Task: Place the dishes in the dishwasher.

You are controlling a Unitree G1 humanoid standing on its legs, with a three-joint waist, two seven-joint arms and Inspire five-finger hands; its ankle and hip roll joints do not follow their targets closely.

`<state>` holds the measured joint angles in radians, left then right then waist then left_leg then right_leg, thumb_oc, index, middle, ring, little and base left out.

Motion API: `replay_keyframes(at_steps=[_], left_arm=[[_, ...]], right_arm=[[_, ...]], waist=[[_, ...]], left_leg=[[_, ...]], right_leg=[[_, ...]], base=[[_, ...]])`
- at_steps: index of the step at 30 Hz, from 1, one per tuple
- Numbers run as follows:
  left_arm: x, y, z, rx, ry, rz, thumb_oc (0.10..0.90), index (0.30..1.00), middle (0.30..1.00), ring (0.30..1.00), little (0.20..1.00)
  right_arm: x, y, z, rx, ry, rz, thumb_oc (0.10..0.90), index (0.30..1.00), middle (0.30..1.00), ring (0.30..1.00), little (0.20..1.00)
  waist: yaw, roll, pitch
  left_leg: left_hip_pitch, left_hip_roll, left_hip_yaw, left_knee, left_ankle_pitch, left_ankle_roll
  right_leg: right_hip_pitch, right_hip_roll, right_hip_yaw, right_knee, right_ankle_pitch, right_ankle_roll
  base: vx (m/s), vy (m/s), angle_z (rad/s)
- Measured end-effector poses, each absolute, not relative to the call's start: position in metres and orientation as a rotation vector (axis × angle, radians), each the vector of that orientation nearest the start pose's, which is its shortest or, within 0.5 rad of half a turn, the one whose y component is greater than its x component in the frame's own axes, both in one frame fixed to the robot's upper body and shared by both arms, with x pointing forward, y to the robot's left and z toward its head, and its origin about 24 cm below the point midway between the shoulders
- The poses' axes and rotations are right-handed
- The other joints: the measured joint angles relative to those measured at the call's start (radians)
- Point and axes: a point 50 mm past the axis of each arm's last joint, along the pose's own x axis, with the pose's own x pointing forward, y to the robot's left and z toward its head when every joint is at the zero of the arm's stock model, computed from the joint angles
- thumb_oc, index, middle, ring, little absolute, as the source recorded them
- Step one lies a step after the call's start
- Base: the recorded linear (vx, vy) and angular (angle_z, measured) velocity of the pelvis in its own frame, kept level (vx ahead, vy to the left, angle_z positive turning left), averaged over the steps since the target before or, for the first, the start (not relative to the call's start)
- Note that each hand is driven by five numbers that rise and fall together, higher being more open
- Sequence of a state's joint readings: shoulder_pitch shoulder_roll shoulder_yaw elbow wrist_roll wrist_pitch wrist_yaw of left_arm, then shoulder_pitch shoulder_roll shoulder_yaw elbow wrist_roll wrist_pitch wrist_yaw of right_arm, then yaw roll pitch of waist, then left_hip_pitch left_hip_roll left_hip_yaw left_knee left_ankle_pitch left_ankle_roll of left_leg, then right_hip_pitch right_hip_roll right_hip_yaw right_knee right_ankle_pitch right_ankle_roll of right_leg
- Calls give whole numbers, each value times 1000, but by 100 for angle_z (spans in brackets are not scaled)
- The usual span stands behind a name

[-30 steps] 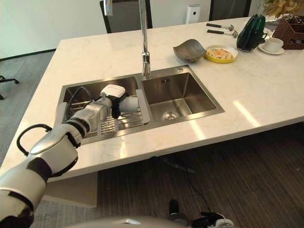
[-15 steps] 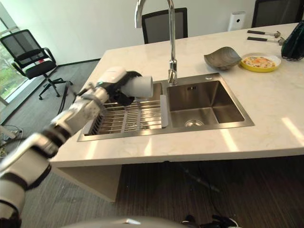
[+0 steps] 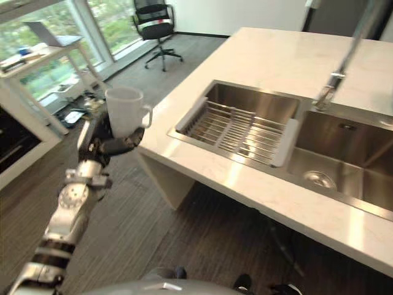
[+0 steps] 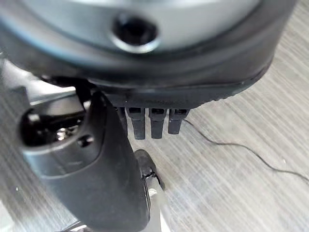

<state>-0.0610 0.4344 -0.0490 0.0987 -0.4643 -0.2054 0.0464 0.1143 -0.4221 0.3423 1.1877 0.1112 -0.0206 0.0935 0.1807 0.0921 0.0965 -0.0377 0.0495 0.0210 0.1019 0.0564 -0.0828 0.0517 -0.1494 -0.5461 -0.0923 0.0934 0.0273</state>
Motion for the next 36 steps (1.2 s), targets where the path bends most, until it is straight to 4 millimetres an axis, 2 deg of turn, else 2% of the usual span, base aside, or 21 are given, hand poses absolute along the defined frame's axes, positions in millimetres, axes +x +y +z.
replay_keyframes(at_steps=[2, 3, 4, 6, 7, 9, 10, 12, 13, 15, 16, 18, 19, 20, 21, 23, 24, 26, 27, 30, 36], left_arm=[[245, 233, 58, -36, -105, 49, 400, 300, 300, 300, 300], [242, 235, 55, -32, -89, 54, 400, 300, 300, 300, 300], [237, 244, 50, -27, -61, 87, 400, 300, 300, 300, 300], [229, 257, 48, 3, -38, 117, 400, 300, 300, 300, 300], [229, 259, 49, 8, -42, 121, 400, 300, 300, 300, 300], [224, 255, 44, -4, -29, 120, 400, 300, 300, 300, 300], [220, 259, 42, 42, -12, 120, 400, 300, 300, 300, 300], [217, 263, 40, 64, 1, 143, 400, 300, 300, 300, 300], [214, 271, 41, 75, -3, 180, 400, 300, 300, 300, 300], [211, 288, 49, 118, -18, 230, 400, 300, 300, 300, 300], [208, 294, 51, 142, -17, 249, 400, 300, 300, 300, 300], [218, 284, 55, 177, -37, 196, 400, 300, 300, 300, 300], [223, 276, 54, 188, -38, 173, 400, 300, 300, 300, 300], [225, 275, 55, 199, -43, 178, 400, 300, 300, 300, 300], [231, 274, 61, 216, -67, 181, 400, 300, 300, 300, 300], [263, 256, 86, 286, -157, 90, 400, 300, 300, 300, 300], [271, 250, 93, 334, -176, 44, 400, 300, 300, 300, 300], [275, 227, 84, 343, -151, -44, 400, 300, 300, 300, 300], [272, 221, 79, 360, -132, -82, 400, 300, 300, 300, 300], [254, 215, 55, 371, -36, -160, 400, 300, 300, 300, 300], [246, 216, 48, 367, -2, -169, 400, 300, 300, 300, 300]], right_arm=[[50, -282, -152, -455, 1342, 105, 800, 900, 900, 900, 900], [50, -284, -151, -448, 1342, 91, 800, 900, 900, 900, 900], [56, -276, -153, -389, 1316, 61, 800, 900, 900, 900, 900], [62, -265, -155, -339, 1283, 59, 800, 900, 900, 900, 900], [62, -264, -155, -321, 1251, 54, 800, 900, 900, 900, 900], [57, -277, -149, -285, 1224, -25, 800, 900, 900, 900, 900], [55, -281, -149, -213, 1224, -128, 800, 900, 900, 900, 900], [48, -277, -153, -136, 1238, -173, 800, 900, 900, 900, 900], [49, -269, -156, -91, 1246, -177, 800, 900, 900, 900, 900], [47, -255, -161, -62, 1270, -153, 800, 900, 900, 900, 900], [45, -255, -161, -62, 1269, -149, 800, 900, 900, 900, 900], [25, -264, -160, -55, 1297, -203, 800, 900, 900, 900, 900], [21, -269, -157, -37, 1280, -240, 800, 900, 900, 900, 900], [33, -270, -156, -41, 1242, -237, 800, 900, 900, 900, 900], [55, -268, -154, -60, 1190, -200, 800, 900, 900, 900, 900], [89, -254, -152, -69, 1111, -140, 800, 900, 900, 900, 900], [109, -247, -152, -103, 1135, -103, 800, 900, 900, 900, 900], [122, -245, -150, -120, 1113, -118, 800, 900, 900, 900, 900], [124, -242, -150, -118, 1106, -115, 800, 900, 900, 900, 900], [143, -229, -146, -110, 1046, -70, 800, 900, 900, 900, 900], [133, -205, -156, -123, 1104, 17, 800, 900, 900, 900, 900]], waist=[[11, 2, 4], [18, -3, 2], [20, -56, 27], [26, -110, 19], [-17, -101, 12], [-63, -36, -28], [-79, -51, -28], [-85, -53, -27], [-78, -33, -19], [-62, -88, -30], [-43, -98, -33], [-65, -78, -41], [-126, -53, -40], [-130, -40, -41], [-110, 2, -28], [-122, -19, 27], [-112, -63, 37], [-109, -89, 53], [-105, -102, 48], [-58, -80, 48], [-31, -127, 6]], left_leg=[[24, 3, 28, -111, 22, 4], [38, 8, 53, -181, -29, 3], [40, 40, 182, -130, -15, -30], [59, 99, 228, -44, -35, -91], [72, 194, 309, -2, -51, -115], [98, 253, 356, -56, -17, -104], [106, 174, 350, -80, -34, -93], [86, 128, 310, -61, -59, -50], [88, 115, 276, -54, -77, -15], [67, 69, 248, -17, -85, 7], [54, 29, 232, 11, -106, 15], [11, -54, 177, 53, -151, 104], [10, -88, 11, 59, -135, 123], [17, -96, -52, 39, -122, 165], [22, -84, -122, 13, -96, 144], [6, -82, -320, -35, -27, 173], [3, -112, -377, -61, -8, 119], [20, -158, -508, -63, -10, 123], [26, -171, -516, -61, -13, 109], [55, -110, -492, -76, -34, 51], [116, -80, -445, -128, -47, 34]], right_leg=[[2, 3, -39, -10, 11, 8], [3, 1, -78, -11, 37, 0], [24, -53, -142, -11, 34, -3], [39, -101, -194, -11, 47, 9], [80, -113, -271, 0, 60, 60], [101, -148, -347, 49, 61, 105], [106, -216, -356, 79, 87, 130], [110, -282, -366, 144, 127, 84], [95, -291, -335, 213, 66, 101], [111, -269, -349, 188, 58, 84], [147, -314, -384, 200, 77, 100], [217, -415, -334, 372, 89, 94], [192, -401, -65, 494, 71, 17], [163, -350, 84, 509, -23, 72], [95, -233, 256, 511, -118, 126], [-24, 19, 483, 485, -278, 122], [-96, 30, 501, 415, -289, 112], [-125, 25, 466, 294, -224, 53], [-137, 7, 434, 276, -127, 52], [-44, 25, 340, 219, -153, 34], [92, 63, 321, 29, -104, 40]], base=[[-185, 136, 88], [-114, 133, 123], [-231, 272, 104], [-270, 346, 98], [-225, 373, 143], [-200, 482, 158], [-187, 628, 113], [-108, 619, 82], [-68, 587, 75], [-38, 523, 70], [127, 500, 134], [103, 331, 257], [-19, 136, 295], [-2, 182, 270], [66, 140, 207], [117, 73, 293], [107, -18, 269], [61, -87, 204], [44, -152, 195], [87, -146, 83], [27, -78, 0]])
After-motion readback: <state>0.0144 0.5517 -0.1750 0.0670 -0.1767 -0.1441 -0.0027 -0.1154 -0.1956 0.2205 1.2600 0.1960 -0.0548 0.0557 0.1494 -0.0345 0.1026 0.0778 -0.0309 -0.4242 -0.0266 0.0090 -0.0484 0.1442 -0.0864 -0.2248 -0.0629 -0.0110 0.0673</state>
